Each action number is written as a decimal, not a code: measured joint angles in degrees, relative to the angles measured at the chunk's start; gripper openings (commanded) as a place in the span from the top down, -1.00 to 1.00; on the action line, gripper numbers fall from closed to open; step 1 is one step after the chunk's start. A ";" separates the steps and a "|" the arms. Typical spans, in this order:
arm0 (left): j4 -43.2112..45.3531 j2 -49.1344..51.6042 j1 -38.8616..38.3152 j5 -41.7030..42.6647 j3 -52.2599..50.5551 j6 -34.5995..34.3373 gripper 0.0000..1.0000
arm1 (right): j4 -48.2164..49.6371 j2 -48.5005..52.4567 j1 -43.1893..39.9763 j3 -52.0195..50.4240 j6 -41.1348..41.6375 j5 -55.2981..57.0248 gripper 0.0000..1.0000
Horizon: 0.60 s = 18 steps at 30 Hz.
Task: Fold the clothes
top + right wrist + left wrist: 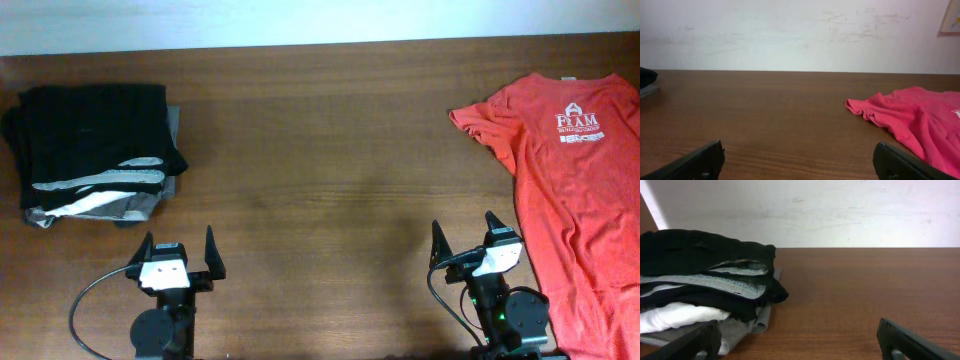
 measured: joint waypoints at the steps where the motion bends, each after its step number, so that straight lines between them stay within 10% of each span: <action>1: -0.02 0.00 0.22 0.00 0.00 0.00 -0.98 | -0.02 0.00 0.00 0.00 0.00 0.00 -0.98; 18: -0.20 0.00 2.51 -0.42 0.00 0.00 -0.98 | 0.00 0.00 0.00 0.00 -0.02 -0.02 -0.98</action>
